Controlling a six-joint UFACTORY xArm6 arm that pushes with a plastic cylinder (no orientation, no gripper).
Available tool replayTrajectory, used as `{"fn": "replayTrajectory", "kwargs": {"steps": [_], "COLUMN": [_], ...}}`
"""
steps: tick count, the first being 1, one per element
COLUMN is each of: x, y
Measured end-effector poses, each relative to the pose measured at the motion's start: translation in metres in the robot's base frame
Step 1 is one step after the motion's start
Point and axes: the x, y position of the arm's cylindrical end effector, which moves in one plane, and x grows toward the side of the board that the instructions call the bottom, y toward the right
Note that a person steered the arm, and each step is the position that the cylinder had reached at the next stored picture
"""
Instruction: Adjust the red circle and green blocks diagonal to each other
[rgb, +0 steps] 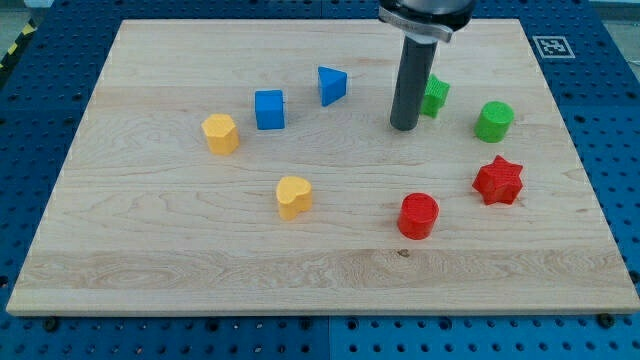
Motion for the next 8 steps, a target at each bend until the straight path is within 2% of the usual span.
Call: {"fn": "replayTrajectory", "kwargs": {"steps": [3,8], "x": [-0.001,-0.037], "y": [0.033,0.026]}}
